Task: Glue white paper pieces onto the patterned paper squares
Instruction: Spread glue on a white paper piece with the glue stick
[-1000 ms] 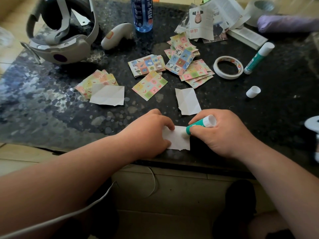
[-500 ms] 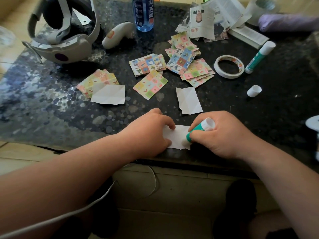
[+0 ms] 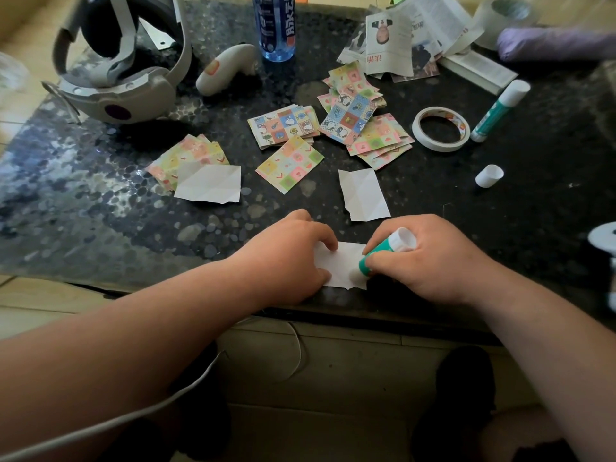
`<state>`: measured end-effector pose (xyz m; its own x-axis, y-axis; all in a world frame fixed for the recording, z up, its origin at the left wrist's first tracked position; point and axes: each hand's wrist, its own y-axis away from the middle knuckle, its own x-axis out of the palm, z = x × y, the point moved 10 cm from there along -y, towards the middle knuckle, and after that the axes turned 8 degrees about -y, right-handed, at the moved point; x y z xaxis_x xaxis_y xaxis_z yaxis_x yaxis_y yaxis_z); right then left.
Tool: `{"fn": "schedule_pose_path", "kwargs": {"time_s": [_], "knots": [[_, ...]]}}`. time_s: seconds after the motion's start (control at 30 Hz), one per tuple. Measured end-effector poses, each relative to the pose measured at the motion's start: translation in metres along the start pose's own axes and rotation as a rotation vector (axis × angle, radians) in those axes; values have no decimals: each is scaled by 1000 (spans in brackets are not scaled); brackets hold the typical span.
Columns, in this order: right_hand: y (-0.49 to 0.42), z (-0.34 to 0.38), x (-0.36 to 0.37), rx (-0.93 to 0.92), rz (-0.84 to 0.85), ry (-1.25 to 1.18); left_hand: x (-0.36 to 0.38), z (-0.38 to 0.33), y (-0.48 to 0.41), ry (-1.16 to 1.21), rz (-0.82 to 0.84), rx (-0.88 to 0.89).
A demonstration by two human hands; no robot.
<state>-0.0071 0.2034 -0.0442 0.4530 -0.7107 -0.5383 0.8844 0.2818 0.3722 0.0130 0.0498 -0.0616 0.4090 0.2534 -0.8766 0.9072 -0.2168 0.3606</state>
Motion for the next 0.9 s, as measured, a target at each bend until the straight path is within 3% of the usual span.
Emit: {"fn": "schedule_pose_path", "kwargs": {"time_s": [0.17, 0.37, 0.5, 0.57, 0.77, 0.9], "knots": [[5, 3, 5, -3, 97, -95, 0, -2, 0, 1, -2, -2], [7, 0, -28, -6, -28, -568, 0, -3, 1, 7, 5, -7], [10, -16, -34, 137, -91, -983, 1, -6, 2, 0, 3, 12], [12, -17, -29, 193, -55, -1068, -1, -9, 2, 7, -23, 22], [16, -6, -19, 200, 34, -1064, -7, -13, -1, 36, -102, -15], [11, -11, -33, 147, -99, -829, -5, -15, -6, 94, -83, -44]]}}
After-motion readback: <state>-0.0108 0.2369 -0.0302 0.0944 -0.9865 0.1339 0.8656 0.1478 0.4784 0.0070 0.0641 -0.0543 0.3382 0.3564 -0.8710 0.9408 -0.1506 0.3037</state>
